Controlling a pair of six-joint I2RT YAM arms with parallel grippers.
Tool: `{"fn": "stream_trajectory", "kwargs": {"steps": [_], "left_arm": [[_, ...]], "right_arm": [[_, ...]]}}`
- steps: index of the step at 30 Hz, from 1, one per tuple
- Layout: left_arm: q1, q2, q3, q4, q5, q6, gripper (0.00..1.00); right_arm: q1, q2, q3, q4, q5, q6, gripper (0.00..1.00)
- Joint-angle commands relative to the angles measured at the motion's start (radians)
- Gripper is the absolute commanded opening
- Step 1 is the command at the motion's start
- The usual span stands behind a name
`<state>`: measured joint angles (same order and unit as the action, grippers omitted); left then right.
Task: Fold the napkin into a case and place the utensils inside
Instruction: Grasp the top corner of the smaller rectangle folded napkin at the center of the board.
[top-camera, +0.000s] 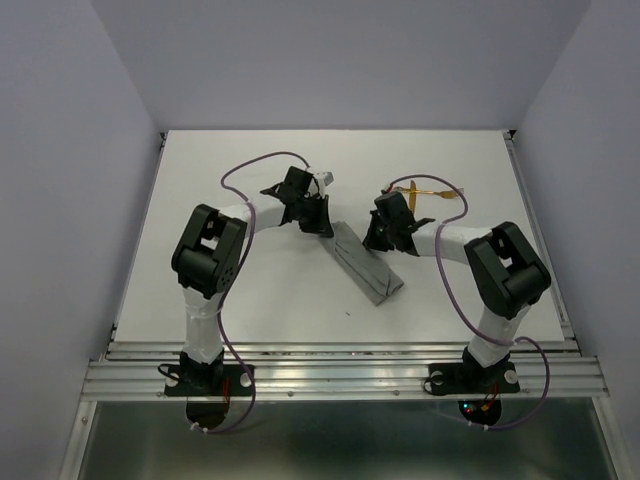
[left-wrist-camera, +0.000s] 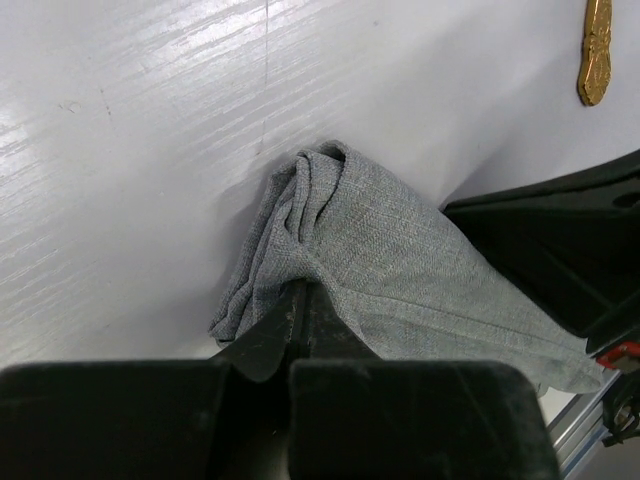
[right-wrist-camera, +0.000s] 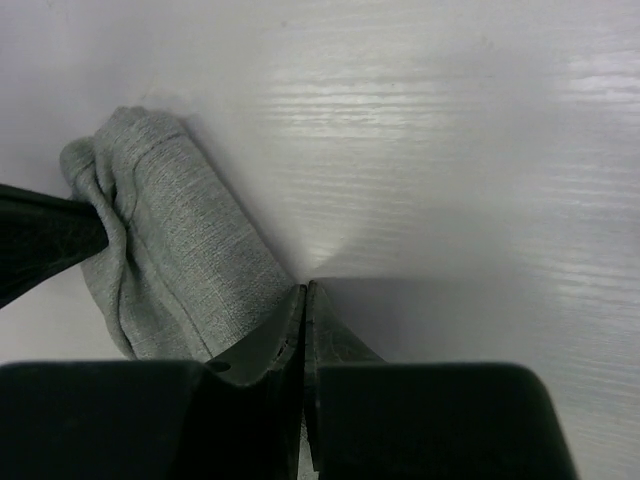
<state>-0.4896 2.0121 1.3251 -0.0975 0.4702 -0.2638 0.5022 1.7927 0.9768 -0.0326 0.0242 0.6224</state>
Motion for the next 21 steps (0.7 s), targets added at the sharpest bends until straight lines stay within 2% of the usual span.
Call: {"fn": "stream_trajectory", "kwargs": {"steps": [1, 9, 13, 16, 21], "left_arm": [[-0.006, 0.008, 0.042, -0.015, 0.007, 0.003, 0.00], [-0.006, 0.022, 0.134, -0.068, 0.007, 0.028, 0.00], [-0.007, 0.013, 0.195, -0.110, -0.002, 0.044, 0.00], [-0.009, -0.016, 0.230, -0.139, -0.007, 0.061, 0.00], [-0.009, -0.084, 0.229, -0.183, -0.076, 0.055, 0.00]], "right_arm": [[0.048, -0.024, -0.033, -0.018, 0.043, 0.016, 0.04], [0.048, -0.124, -0.013, -0.110, 0.172, -0.027, 0.09], [0.048, -0.183, -0.001, -0.167, 0.230, -0.058, 0.41], [0.048, -0.231, -0.004, -0.214, 0.234, -0.076, 0.46], [0.067, -0.331, -0.039, -0.240, 0.165, -0.147, 0.46]]}}
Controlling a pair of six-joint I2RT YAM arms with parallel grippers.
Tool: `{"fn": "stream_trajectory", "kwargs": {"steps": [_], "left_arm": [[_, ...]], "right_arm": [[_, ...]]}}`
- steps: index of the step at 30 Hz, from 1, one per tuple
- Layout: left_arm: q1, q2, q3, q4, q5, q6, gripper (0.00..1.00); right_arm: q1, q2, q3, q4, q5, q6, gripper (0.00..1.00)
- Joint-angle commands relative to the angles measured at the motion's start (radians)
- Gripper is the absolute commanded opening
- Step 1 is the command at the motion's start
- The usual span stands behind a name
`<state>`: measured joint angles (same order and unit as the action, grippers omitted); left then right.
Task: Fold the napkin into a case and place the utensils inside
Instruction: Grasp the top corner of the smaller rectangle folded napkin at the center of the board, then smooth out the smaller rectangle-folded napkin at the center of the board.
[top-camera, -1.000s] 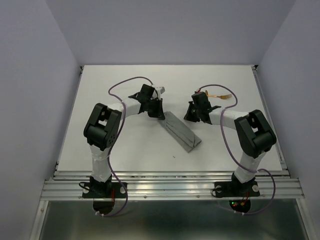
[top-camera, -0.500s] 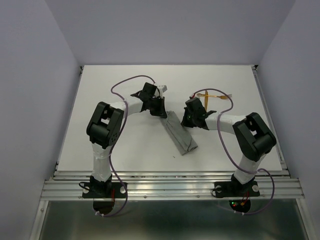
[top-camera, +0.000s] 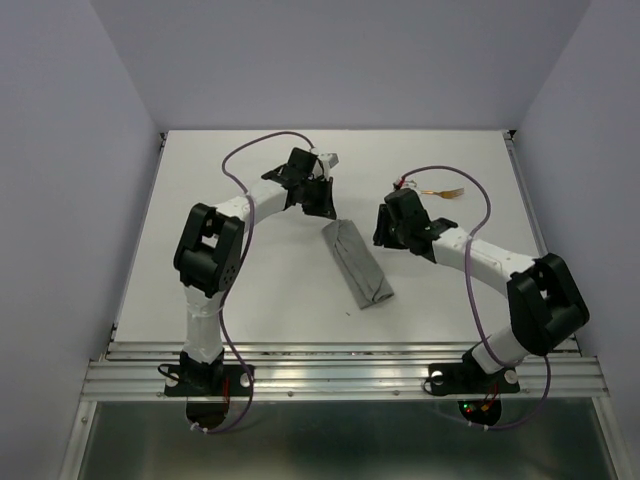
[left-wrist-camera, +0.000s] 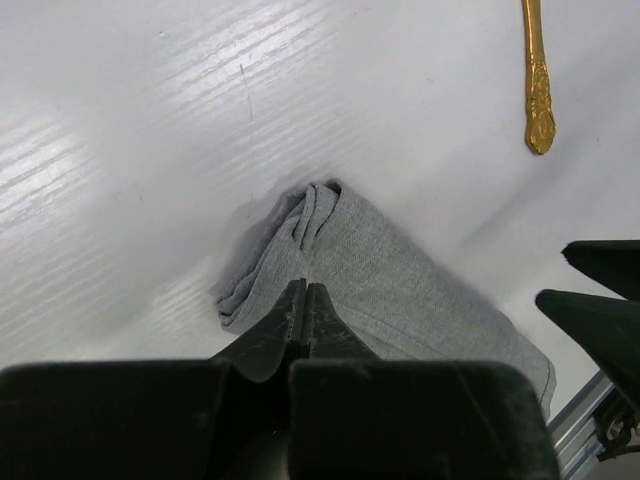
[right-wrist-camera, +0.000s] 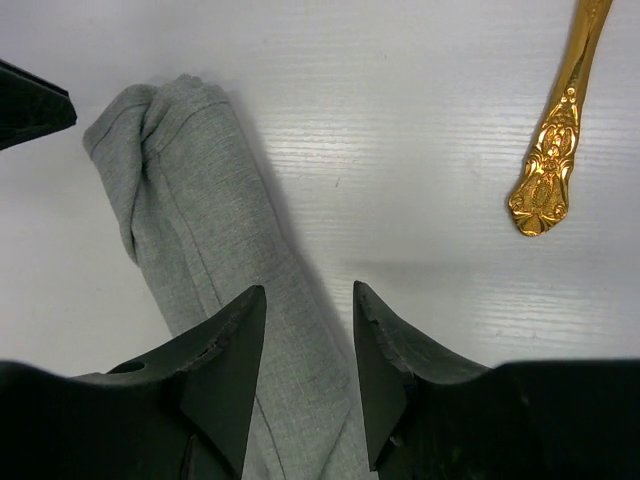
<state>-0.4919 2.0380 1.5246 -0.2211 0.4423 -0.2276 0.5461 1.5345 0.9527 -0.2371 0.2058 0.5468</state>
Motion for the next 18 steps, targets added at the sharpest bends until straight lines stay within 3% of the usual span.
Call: {"fn": "stream_trajectory", "kwargs": {"steps": [1, 8, 10, 18], "left_arm": [[-0.007, -0.125, 0.019, -0.063, -0.059, 0.004, 0.00], [-0.025, -0.283, -0.225, -0.020, -0.067, -0.125, 0.00], [-0.060, -0.306, -0.319, 0.026, -0.065, -0.148, 0.00], [-0.137, -0.323, -0.558, 0.255, 0.039, -0.271, 0.00]], "right_arm": [[0.032, -0.089, -0.026, -0.042, -0.023, -0.082, 0.45], [0.166, -0.145, -0.029, -0.159, -0.052, -0.131, 0.49], [0.184, -0.145, -0.048, -0.159, -0.065, -0.133, 0.54], [0.265, -0.085, -0.068, -0.143, -0.066, -0.146, 0.54]]}}
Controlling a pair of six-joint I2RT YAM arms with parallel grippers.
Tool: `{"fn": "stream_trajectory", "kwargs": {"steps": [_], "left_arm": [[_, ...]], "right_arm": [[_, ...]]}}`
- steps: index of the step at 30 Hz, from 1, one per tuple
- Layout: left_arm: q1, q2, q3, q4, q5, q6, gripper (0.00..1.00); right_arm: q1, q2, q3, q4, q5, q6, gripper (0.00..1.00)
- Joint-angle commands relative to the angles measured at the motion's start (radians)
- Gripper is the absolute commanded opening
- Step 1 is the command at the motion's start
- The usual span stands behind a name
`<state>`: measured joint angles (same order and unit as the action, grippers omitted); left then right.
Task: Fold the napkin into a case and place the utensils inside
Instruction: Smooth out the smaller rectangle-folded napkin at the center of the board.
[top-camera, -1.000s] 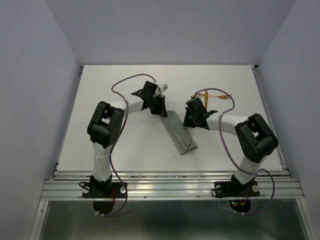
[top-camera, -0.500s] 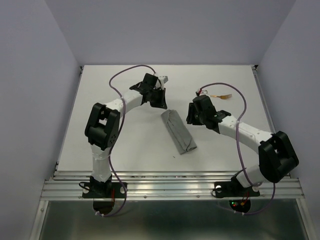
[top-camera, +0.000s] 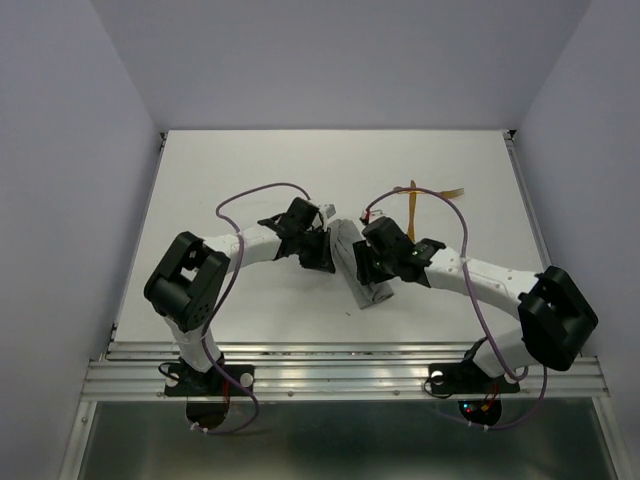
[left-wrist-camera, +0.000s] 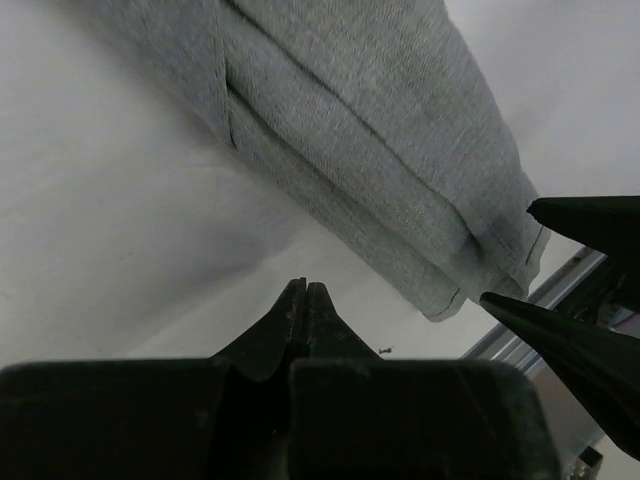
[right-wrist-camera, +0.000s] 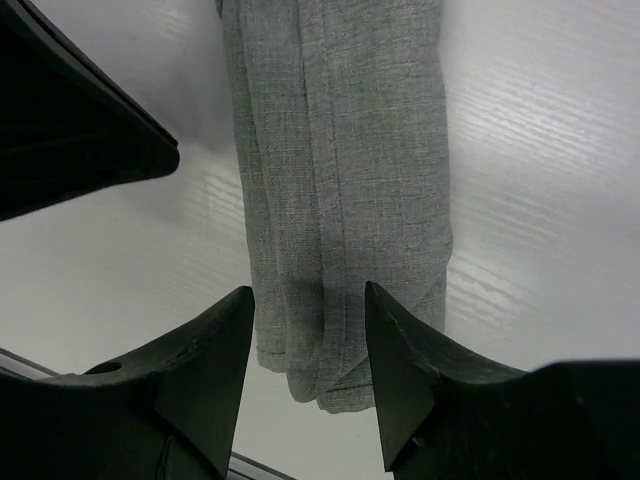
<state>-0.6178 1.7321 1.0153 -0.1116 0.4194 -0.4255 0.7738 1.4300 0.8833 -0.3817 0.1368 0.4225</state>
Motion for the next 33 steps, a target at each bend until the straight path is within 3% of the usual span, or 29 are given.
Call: {"fn": "stream_trajectory", "kwargs": {"steps": [1, 12, 18, 25, 29, 33], "left_arm": [[-0.025, -0.013, -0.052, 0.153, 0.061, -0.082, 0.00], [-0.043, 0.046, -0.090, 0.208, 0.070, -0.105, 0.00], [-0.048, 0.053, -0.119, 0.239, 0.079, -0.119, 0.00], [-0.054, 0.057, -0.138, 0.265, 0.087, -0.133, 0.00], [-0.057, 0.064, -0.139, 0.279, 0.093, -0.137, 0.00], [-0.062, 0.073, -0.142, 0.288, 0.093, -0.144, 0.00]], "right_arm": [[0.050, 0.038, 0.005, -0.003, 0.010, -0.022, 0.54], [0.090, 0.110, 0.025, -0.011, 0.129, -0.018, 0.48], [0.099, 0.122, 0.037, -0.014, 0.165, -0.013, 0.34], [0.108, 0.106, 0.045, -0.011, 0.187, -0.005, 0.07], [0.108, 0.092, 0.062, -0.019, 0.182, -0.004, 0.01], [0.117, 0.087, 0.074, -0.023, 0.165, 0.001, 0.01]]}}
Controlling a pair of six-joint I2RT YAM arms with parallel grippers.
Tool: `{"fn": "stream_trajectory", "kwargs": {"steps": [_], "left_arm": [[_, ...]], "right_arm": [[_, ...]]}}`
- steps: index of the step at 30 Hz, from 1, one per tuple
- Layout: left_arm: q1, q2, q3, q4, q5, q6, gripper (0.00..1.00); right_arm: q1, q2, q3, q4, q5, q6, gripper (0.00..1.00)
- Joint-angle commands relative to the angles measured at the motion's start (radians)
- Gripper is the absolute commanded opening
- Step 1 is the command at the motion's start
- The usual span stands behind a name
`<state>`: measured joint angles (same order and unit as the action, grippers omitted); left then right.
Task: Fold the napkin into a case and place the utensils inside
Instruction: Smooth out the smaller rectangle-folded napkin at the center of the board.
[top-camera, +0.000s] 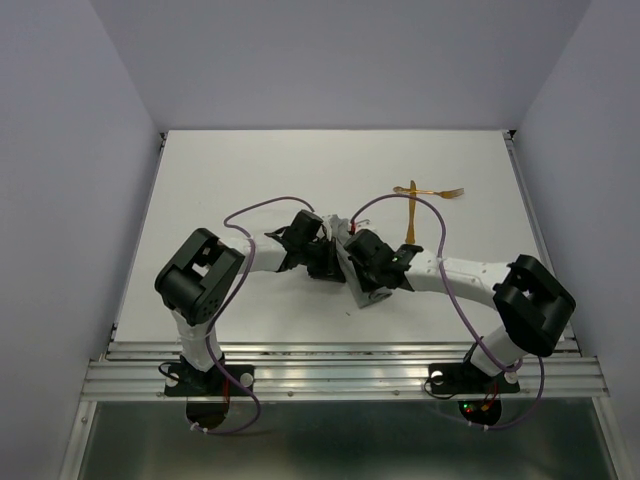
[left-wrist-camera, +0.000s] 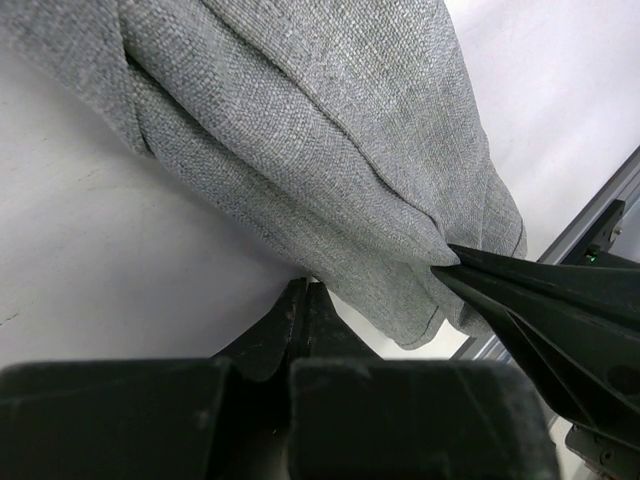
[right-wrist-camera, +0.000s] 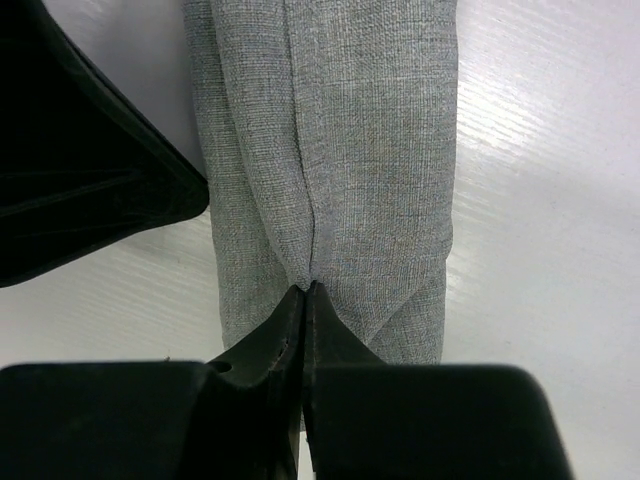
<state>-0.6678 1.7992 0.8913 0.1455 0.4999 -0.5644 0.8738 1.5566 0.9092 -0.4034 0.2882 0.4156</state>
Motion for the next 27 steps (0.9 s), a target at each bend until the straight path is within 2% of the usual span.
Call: {"fn": "stream_trajectory", "kwargs": {"steps": [1, 16, 27], "left_arm": [[-0.010, 0.008, -0.020, 0.034, 0.012, -0.006, 0.00], [-0.021, 0.011, -0.031, 0.060, 0.015, -0.022, 0.00], [-0.021, 0.000, -0.035, 0.063, 0.006, -0.025, 0.00]], "right_arm": [[0.017, -0.041, 0.051, -0.002, 0.012, 0.009, 0.01], [0.045, -0.004, 0.092, 0.003, -0.032, 0.029, 0.01], [0.063, 0.049, 0.045, 0.057, -0.069, 0.064, 0.01]]}}
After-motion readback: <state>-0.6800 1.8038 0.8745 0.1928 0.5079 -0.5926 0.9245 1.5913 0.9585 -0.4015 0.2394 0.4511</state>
